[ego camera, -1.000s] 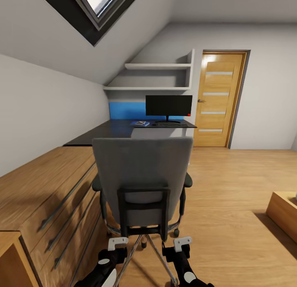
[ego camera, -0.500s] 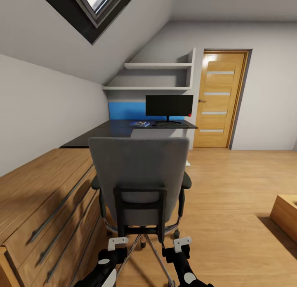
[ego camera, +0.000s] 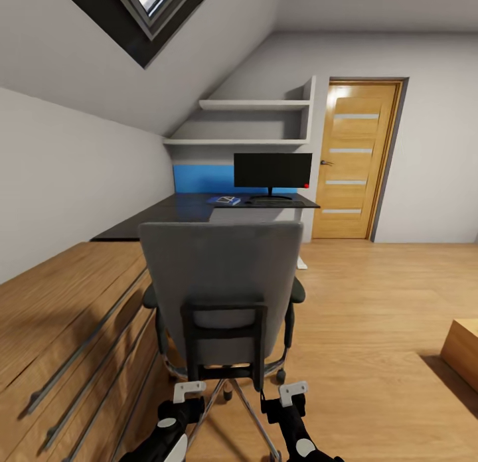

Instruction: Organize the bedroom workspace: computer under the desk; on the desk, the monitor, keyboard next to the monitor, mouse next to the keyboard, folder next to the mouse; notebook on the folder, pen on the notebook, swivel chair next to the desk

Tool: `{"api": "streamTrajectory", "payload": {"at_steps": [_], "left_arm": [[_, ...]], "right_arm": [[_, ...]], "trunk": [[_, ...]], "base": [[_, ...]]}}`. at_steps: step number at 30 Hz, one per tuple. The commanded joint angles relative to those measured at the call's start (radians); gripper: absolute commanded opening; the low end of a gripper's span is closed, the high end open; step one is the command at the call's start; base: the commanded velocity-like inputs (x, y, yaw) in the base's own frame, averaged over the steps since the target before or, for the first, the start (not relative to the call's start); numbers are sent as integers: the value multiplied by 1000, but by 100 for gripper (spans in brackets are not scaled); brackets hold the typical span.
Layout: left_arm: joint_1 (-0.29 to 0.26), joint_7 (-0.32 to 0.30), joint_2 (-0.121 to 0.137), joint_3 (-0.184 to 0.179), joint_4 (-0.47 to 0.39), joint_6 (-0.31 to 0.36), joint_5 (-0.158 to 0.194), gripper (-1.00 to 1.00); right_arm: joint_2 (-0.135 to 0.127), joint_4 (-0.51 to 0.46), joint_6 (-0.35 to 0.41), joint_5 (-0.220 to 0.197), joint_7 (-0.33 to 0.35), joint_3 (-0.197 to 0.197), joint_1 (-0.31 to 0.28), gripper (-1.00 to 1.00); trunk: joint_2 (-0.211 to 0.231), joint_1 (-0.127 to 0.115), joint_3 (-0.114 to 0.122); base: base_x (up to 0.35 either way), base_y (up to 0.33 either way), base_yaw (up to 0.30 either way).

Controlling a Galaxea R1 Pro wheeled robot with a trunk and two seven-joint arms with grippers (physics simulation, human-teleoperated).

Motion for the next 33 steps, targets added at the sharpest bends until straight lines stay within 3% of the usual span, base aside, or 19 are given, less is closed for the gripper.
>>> {"api": "streamTrajectory", "payload": {"at_steps": [1,7,14,18,21,24,31,33], "left_arm": [[-1,9,1,-8,-1,3,7,100],[-1,8,2,-8,2,0,7,100],[-1,10,3,-6,3,-1,9,100],[0,16,28,10,4,-1,15,100],[0,13,59,76,4,-2,45,100],[-1,10,68,115,8,-3,62,100],[-1,13,80,159,33,-4,74,100],[-1,13,86,189,36,-6,75,100]], "right_arm": [[0,1,-3,-8,-5,9,-1,100],[-1,1,-3,-8,-6,7,-1,100],[-7,1,-3,-8,-7,3,-1,100],[-9,1,-3,-12,-10,-1,-1,100],[-26,1,1,-20,-12,-13,-1,100],[-43,1,2,-28,-13,-34,-1,100],[-71,-1,2,-44,-14,-125,-1,100],[-79,-3,0,-45,-13,-156,-1,100]], "trunk": [[0,0,-1],[0,0,-1],[0,0,-1],[0,0,-1],[0,0,-1],[0,0,-1],[0,0,-1],[0,0,-1]], "base": [[35,-24,0],[-1,-7,0],[-218,-1,0],[-53,0,0],[-15,0,0],[-5,0,0],[-1,0,0],[0,0,0]]}}
